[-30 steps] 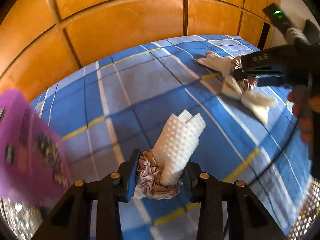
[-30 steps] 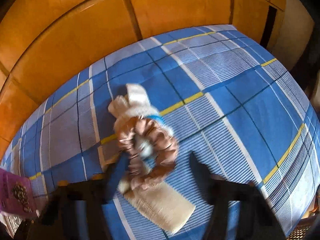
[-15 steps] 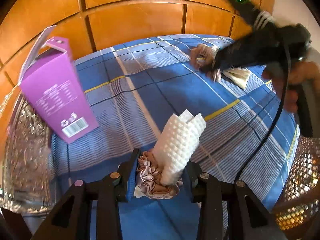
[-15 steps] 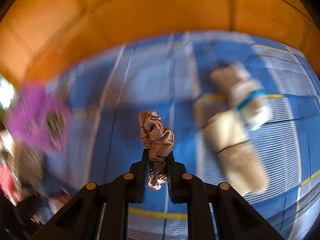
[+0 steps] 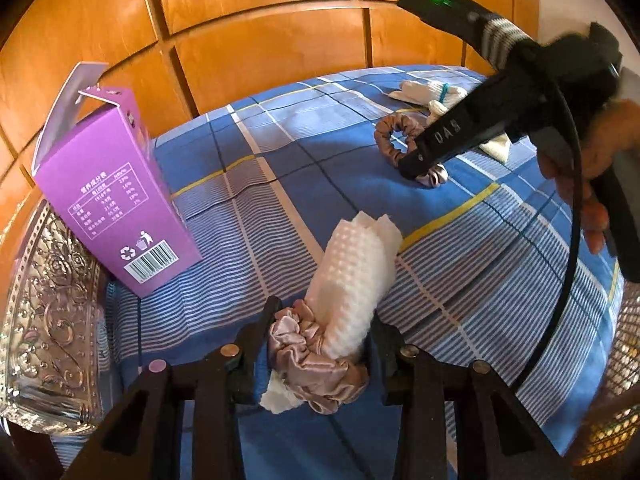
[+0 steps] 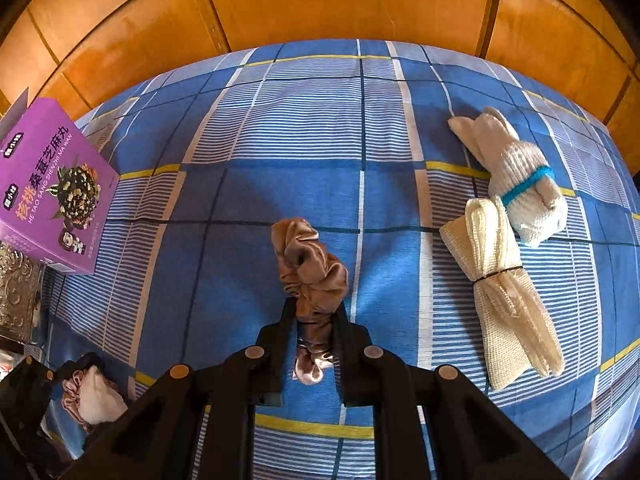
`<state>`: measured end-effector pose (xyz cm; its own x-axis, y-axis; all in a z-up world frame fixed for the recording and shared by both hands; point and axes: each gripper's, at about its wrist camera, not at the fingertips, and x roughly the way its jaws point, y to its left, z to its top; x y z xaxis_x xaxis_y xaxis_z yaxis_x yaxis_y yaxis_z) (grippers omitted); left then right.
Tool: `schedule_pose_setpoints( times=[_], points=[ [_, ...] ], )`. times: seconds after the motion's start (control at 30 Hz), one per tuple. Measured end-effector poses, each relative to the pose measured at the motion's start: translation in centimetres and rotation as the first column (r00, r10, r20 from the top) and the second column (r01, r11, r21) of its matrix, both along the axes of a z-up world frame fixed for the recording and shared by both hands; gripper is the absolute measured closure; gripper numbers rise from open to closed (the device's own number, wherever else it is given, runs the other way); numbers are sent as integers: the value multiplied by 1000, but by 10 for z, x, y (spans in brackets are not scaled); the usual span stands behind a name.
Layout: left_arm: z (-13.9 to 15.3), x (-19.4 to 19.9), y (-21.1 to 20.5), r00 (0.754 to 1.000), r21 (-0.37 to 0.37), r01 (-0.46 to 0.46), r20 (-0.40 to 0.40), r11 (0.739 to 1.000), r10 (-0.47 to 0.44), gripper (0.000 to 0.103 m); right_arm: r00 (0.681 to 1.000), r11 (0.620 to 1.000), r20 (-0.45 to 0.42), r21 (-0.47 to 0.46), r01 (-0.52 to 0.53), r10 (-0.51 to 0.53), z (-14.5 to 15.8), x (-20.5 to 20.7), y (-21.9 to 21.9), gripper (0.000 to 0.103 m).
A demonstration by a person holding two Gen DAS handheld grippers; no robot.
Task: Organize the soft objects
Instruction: 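Lift the mesh scrunchie with left tool while right tool grasps the brown satin scrunchie, then carry the mesh scrunchie with the left tool and release it in the gold tray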
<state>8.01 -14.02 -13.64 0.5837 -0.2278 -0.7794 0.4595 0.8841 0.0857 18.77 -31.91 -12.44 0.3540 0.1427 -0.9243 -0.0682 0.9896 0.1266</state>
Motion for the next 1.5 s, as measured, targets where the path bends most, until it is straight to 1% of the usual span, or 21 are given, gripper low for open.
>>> schedule_pose_setpoints(
  times=[0.1, 0.17, 0.3, 0.33, 0.43, 0.5, 0.57, 0.67, 0.73, 0.8, 0.93, 1.0, 1.1, 1.13, 1.2, 1.23, 1.3, 1.33, 1.37, 1.43, 1.5],
  points=[
    [13, 10, -1, 1000, -28, -5, -31, 1000, 4, 68, 1000, 1000, -6, 15, 8, -8, -1, 1, -1, 90],
    [27, 15, -3, 1000, -53, -4, -12, 999, 3, 68, 1000, 1000, -9, 22, 12, -12, -1, 2, -1, 90],
    [72, 39, -6, 1000, -134, -7, 17, 991, 10, 68, 1000, 1000, 0, 6, -2, 2, -1, 2, 1, 90],
    [89, 49, -6, 999, -162, -12, 28, 987, 17, 68, 1000, 1000, 4, -4, -8, 8, -1, 2, 3, 90],
    [127, 77, -6, 998, -204, -33, 53, 978, 45, 67, 999, 999, 19, -41, -31, 32, -1, 1, 9, 90],
    [146, 100, 0, 995, -221, -65, 58, 973, 79, 67, 999, 998, 25, -56, -40, 41, -1, 1, 12, 90],
    [167, 126, 14, 986, -221, -125, 79, 967, 145, 67, 999, 997, 28, -61, -45, 46, 0, 0, 11, 90],
    [186, 158, 54, 962, -227, -235, 87, 945, 261, 67, 997, 995, 37, -79, -59, 62, -1, -1, 14, 90],
    [194, 173, 97, 927, -230, -336, 91, 913, 364, 67, 997, 994, 43, -92, -65, 69, -1, 0, 17, 90],
    [198, 179, 138, 889, -231, -418, 94, 879, 448, 67, 996, 991, 50, -107, -74, 80, -1, -1, 19, 90],
    [195, 165, 219, 810, -232, -549, 87, 803, 579, 67, 993, 985, 63, -147, -93, 103, -1, -4, 23, 89],
    [188, 144, 258, 770, -229, -602, 89, 765, 632, 67, 991, 981, 68, -166, -103, 115, -1, -4, 26, 89],
    [171, 108, 301, 727, -231, -651, 82, 723, 681, 67, 988, 974, 78, -197, -114, 132, -1, -6, 29, 88],
    [164, 89, 319, 709, -240, -670, 76, 703, 701, 67, 987, 970, 82, -213, -120, 140, -1, -7, 31, 88],
    [151, 61, 342, 685, -257, -693, 56, 674, 726, 67, 984, 963, 90, -236, -129, 153, -1, -9, 34, 88],
    [143, 39, 358, 669, -271, -708, 40, 652, 742, 67, 983, 960, 94, -245, -131, 158, -1, -10, 35, 88],
    [136, 7, 376, 644, -279, -730, 22, 623, 765, 67, 981, 956, 100, -260, -135, 166, -1, -11, 36, 89],
    [129, -16, 388, 627, -287, -744, 13, 604, 779, 67, 981, 955, 101, -265, -136, 168, -1, -12, 37, 88],
    [125, -28, 396, 614, -290, -753, 10, 590, 789, 67, 980, 954, 103, -268, -136, 169, -1, -12, 37, 88],
    [115, -63, 410, 581, -298, -779, -8, 552, 814, 67, 980, 953, 105, -270, -135, 169, -1, -12, 37, 88],
    [101, -82, 416, 560, -303, -794, -30, 527, 828, 67, 980, 953, 106, -272, -133, 167, -1, -13, 37, 88]
  ],
)
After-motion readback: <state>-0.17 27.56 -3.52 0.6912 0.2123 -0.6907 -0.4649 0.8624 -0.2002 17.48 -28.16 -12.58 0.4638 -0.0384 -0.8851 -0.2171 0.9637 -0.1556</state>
